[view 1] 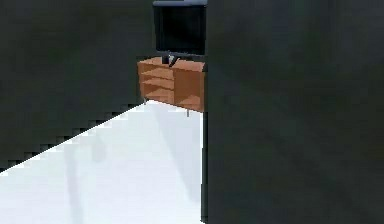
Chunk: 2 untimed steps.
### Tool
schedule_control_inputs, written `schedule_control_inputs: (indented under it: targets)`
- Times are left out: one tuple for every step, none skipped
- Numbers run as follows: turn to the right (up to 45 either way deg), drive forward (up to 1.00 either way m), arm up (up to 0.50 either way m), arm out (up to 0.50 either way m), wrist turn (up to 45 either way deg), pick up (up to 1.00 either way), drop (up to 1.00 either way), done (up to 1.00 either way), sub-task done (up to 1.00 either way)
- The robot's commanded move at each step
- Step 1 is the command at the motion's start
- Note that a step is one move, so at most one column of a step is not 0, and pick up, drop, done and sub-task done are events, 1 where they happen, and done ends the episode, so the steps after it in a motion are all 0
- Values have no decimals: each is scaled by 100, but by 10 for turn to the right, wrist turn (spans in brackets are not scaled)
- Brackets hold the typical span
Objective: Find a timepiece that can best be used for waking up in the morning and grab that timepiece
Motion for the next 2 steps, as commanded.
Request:
schedule_control_inputs:
  targets:
    - [-360,0,0,0,0,0,0,0,0]
    - [0,90,0,0,0,0,0,0,0]
